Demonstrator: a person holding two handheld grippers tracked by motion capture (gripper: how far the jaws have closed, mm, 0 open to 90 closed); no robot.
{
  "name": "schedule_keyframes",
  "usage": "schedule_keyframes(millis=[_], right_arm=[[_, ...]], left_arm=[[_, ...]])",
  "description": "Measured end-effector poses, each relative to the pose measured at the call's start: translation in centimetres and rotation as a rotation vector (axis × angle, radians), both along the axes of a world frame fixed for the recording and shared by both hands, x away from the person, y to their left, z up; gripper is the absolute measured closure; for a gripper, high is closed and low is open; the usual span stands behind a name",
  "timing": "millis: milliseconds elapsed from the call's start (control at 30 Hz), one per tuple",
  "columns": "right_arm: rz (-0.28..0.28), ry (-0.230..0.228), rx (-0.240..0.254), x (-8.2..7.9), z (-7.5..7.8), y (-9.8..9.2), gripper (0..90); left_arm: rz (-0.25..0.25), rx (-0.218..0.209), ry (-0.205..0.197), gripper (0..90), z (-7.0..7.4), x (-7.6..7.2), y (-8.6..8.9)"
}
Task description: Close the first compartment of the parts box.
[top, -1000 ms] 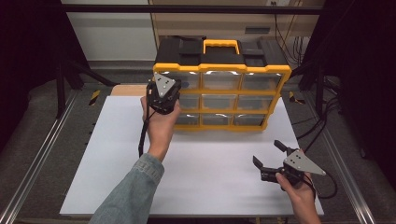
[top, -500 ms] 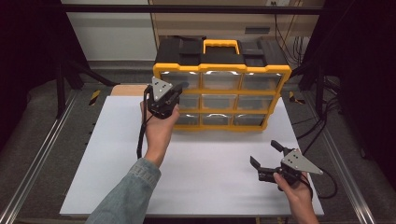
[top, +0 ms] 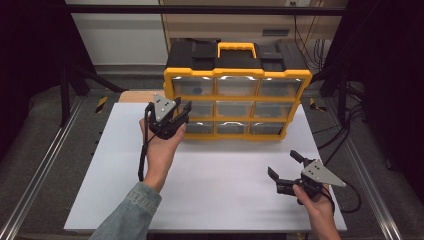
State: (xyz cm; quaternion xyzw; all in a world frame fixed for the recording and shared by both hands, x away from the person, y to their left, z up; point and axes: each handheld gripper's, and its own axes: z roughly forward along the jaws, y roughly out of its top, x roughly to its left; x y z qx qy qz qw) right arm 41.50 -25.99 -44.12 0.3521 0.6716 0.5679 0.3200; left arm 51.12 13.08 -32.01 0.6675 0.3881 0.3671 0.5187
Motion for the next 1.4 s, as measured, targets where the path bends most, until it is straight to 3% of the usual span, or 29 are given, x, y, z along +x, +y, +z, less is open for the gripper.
schedule_keyframes(millis=[167, 267, 333, 500, 567, 733, 900, 967, 1300, 1400], right_arm=[[-0.008, 0.0, 0.001, 0.1, -0.1, 0.0, 4.2], [-0.006, 0.004, -0.01, 0.0, -0.1, -0.1, 4.2], [-0.009, 0.005, -0.002, 0.0, -0.1, -0.1, 4.1], [-0.018, 0.003, -0.001, -0.1, 0.0, -0.2, 4.1], [-0.022, 0.006, -0.001, 0.0, -0.1, -0.3, 4.1], [-0.034, 0.011, 0.005, 0.1, -0.1, -0.5, 3.7], [-0.04, 0.011, 0.005, 0.0, -0.2, -0.8, 3.2], [-0.043, 0.005, 0.004, 0.0, -0.1, -1.0, 3.3], [-0.05, -0.003, 0.006, 0.0, 0.0, -1.1, 3.3], [-0.049, -0.003, 0.007, 0.0, 0.0, -1.1, 3.3]], left_arm=[[-0.004, -0.004, -0.024, 42.1, 0.3, -0.5, 0.4], [-0.008, -0.01, -0.016, 31.7, 0.2, -0.6, 0.6], [-0.025, -0.016, -0.004, 25.3, 0.1, -0.4, 0.7], [-0.08, 0.019, -0.026, 10.9, -0.2, -0.5, 0.8], [-0.089, 0.007, -0.02, 9.1, -0.3, -0.7, 0.8], [-0.112, 0.031, -0.009, 5.8, -0.7, -0.8, 0.4], [-0.113, 0.012, 0.009, 3.9, -0.8, -0.7, 0.1], [-0.111, 0.045, 0.0, 3.5, -0.7, -0.9, -0.2], [-0.135, 0.04, -0.018, 2.6, -0.5, -2.0, 0.4], [-0.14, 0.059, -0.037, 2.6, -0.7, -2.5, 0.8]])
